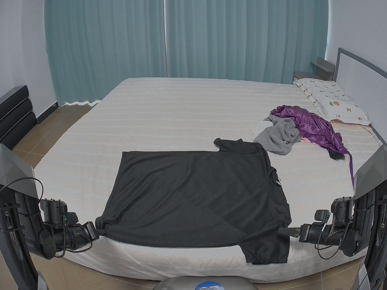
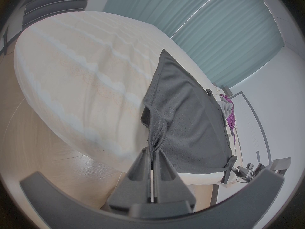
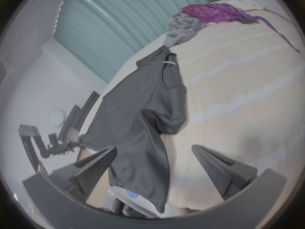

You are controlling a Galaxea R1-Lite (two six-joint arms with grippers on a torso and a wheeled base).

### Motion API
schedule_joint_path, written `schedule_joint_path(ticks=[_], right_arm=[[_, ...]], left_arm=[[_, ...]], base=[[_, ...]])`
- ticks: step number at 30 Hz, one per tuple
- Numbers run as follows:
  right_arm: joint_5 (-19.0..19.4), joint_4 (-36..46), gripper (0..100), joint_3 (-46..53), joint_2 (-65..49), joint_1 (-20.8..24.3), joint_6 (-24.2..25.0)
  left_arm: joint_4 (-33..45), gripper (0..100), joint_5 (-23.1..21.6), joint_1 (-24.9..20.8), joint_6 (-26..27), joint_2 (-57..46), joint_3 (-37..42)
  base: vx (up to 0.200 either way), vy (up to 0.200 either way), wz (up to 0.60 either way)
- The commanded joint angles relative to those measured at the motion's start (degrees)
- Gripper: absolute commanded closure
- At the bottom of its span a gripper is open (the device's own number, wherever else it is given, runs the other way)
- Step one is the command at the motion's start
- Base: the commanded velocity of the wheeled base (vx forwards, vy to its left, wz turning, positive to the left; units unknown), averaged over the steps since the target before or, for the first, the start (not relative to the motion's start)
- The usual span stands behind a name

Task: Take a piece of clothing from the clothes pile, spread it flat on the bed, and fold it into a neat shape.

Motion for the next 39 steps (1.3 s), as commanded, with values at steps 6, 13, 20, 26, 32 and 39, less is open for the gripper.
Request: schedule_joint_path(ticks=[6,13,20,26,32,39], right_arm=[[5.4,-0.8,0,3.1,2.6,-2.9,-8.7],[4.8,-0.9,0,-0.1,4.1,0.1,-8.6],[2.0,-0.9,0,-2.0,5.0,2.3,-8.4],[1.4,-1.0,100,0.0,3.9,1.4,-8.8],[1.4,-0.9,100,1.5,1.4,0.4,-8.8],[1.7,-0.9,100,3.3,0.2,0.3,-8.8]], left_arm=[[0.0,100,-0.1,0.0,0.0,0.4,0.1],[0.0,100,-0.8,0.0,0.0,0.4,0.2],[0.0,100,-0.8,0.0,0.0,0.4,0.3],[0.0,100,-0.8,0.0,0.0,0.4,0.3],[0.0,100,-0.8,0.0,0.0,0.4,0.4],[0.0,100,-0.8,0.0,0.1,0.4,0.4]], base=[[0.0,0.0,0.0],[0.0,0.0,0.0],[0.0,0.0,0.0],[0.0,0.0,0.0],[0.0,0.0,0.0],[0.0,0.0,0.0]])
